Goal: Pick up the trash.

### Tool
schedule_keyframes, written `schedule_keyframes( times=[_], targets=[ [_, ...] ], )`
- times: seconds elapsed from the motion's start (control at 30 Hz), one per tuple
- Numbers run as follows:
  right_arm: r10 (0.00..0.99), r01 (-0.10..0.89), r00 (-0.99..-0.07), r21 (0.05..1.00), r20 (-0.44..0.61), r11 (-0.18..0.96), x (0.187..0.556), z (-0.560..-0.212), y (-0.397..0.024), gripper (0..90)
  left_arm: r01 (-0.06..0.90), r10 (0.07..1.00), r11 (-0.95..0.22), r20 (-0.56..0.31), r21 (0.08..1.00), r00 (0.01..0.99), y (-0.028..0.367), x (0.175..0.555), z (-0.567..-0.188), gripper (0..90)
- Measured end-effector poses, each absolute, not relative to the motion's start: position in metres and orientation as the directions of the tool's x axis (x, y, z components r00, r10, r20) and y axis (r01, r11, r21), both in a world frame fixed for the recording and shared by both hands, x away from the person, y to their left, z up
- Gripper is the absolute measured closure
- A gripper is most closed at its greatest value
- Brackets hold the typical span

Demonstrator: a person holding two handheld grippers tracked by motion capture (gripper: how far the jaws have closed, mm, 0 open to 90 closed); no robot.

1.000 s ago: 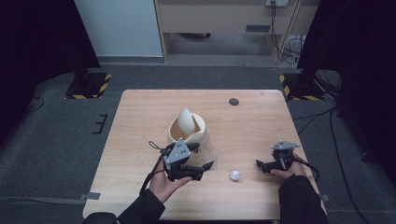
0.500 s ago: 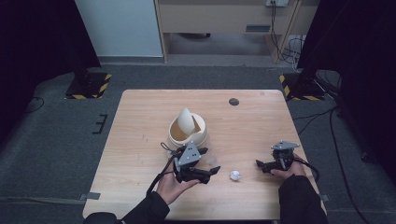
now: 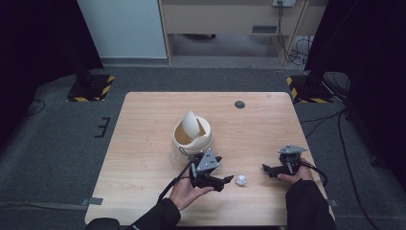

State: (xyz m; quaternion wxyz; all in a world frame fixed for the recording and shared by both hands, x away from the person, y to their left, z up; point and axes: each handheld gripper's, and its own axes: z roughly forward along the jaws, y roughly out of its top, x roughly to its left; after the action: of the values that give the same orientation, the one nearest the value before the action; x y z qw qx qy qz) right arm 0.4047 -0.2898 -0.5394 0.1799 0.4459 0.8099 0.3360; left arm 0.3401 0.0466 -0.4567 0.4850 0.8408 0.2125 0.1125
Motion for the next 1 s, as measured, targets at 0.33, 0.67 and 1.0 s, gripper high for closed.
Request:
schedule_keyframes(
  times=[0.33, 0.67, 1.0],
  targets=[
    [0.843, 0.601, -0.538, 0.705, 0.008, 0.377, 0.405, -0.539, -0.290, 0.5, 0.262, 0.437, -0.502, -0.019, 0.824, 0.899, 0.022, 0.347, -0.478, 25.8],
    [0.844, 0.601, -0.537, 0.705, 0.009, 0.375, 0.405, -0.539, -0.290, 0.5, 0.266, 0.412, -0.545, -0.022, 0.795, 0.911, 0.005, 0.350, -0.495, 27.4],
    [0.843, 0.600, -0.538, 0.706, 0.008, 0.376, 0.405, -0.539, -0.290, 0.5, 0.281, 0.394, -0.569, -0.044, 0.773, 0.918, -0.008, 0.354, -0.509, 30.9]
  ],
)
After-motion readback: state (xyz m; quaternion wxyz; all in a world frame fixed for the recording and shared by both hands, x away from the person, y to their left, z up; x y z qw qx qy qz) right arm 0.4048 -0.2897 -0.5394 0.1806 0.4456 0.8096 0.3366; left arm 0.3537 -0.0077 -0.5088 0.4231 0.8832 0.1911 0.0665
